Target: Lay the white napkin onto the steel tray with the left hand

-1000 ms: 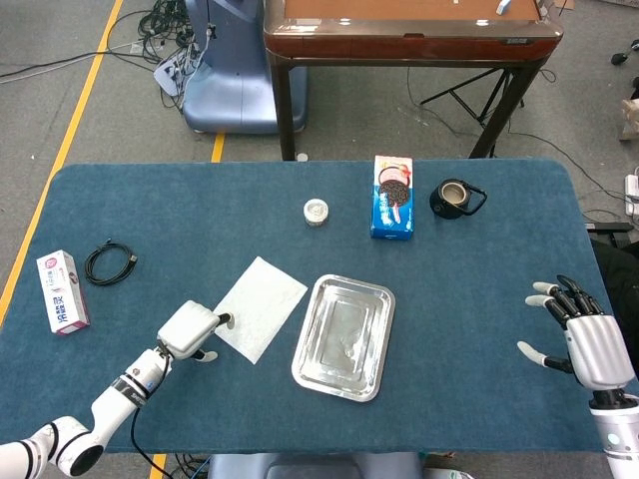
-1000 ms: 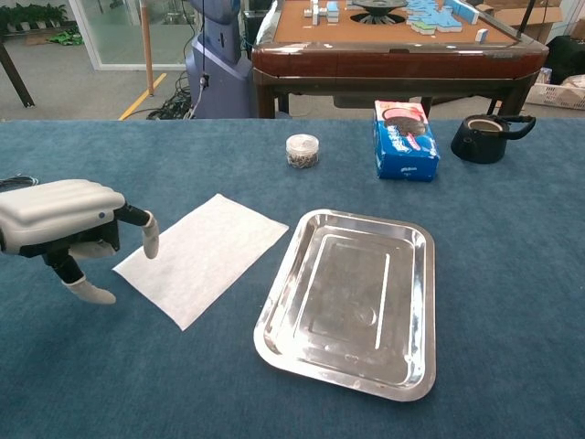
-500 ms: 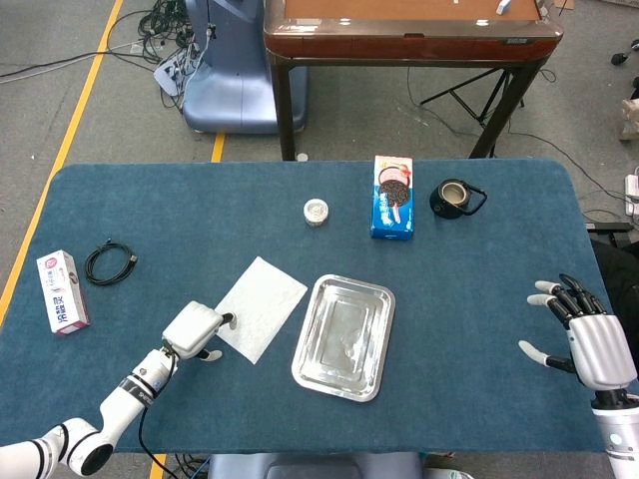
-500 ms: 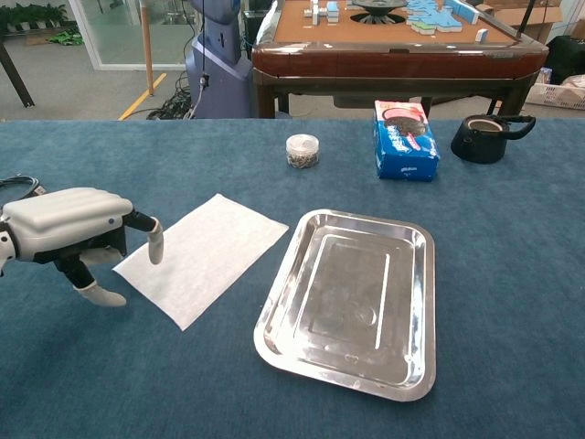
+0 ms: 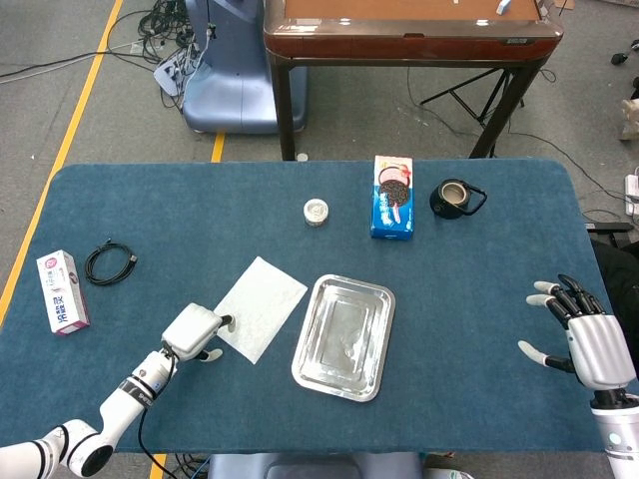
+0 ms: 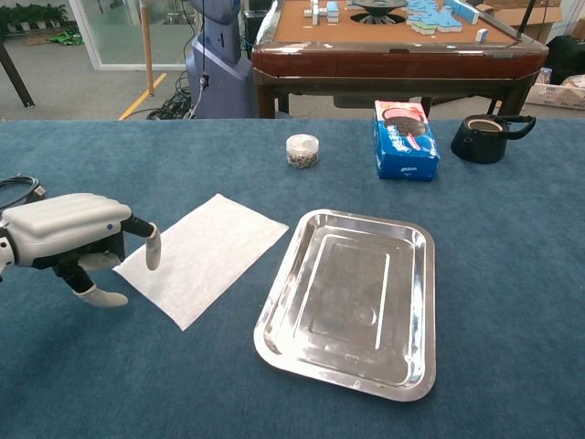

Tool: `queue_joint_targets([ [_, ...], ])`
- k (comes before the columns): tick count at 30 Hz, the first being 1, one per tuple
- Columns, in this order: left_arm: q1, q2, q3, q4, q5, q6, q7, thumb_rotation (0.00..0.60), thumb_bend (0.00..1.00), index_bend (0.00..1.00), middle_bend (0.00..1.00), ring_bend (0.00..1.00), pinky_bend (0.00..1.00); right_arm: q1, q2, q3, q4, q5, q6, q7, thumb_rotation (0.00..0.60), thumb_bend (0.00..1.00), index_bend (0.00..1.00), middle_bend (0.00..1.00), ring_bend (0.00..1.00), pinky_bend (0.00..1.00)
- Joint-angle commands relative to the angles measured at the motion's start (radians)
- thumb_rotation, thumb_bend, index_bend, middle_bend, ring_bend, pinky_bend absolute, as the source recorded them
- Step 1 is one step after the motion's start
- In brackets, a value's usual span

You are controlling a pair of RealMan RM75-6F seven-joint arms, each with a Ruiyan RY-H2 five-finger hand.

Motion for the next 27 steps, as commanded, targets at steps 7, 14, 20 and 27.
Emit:
queue_joint_targets([
  [7, 0.000, -0.012, 0.001, 0.010, -0.016, -0.002, 0.008, 0.600, 0.23, 0.46, 1.00, 1.00, 1.00, 0.000, 0.001, 0.001, -0.001, 0.002, -0.001, 0.001, 0.600, 0.03, 0.36, 0.26, 0.12, 0.23],
  [14, 0.001, -0.018, 0.005, 0.017, -0.025, -0.005, 0.016, 0.600, 0.23, 0.46, 1.00, 1.00, 1.00, 0.000, 0.003, 0.001, -0.002, 0.003, -0.002, 0.000, 0.600, 0.03, 0.36, 0.26, 0.12, 0.23],
  [20, 0.001, -0.023, 0.007, 0.023, -0.029, -0.007, 0.013, 0.600, 0.23, 0.46, 1.00, 1.00, 1.00, 0.001, 0.002, 0.001, -0.001, 0.004, -0.005, 0.001, 0.600, 0.03, 0.36, 0.26, 0.12, 0.23],
  [27, -0.001, -0.031, 0.009, 0.030, -0.030, -0.008, 0.009, 0.600, 0.23, 0.47, 1.00, 1.00, 1.00, 0.000, 0.003, 0.002, -0.001, 0.005, -0.002, 0.001, 0.600, 0.03, 0.36, 0.26, 0.12, 0.23],
])
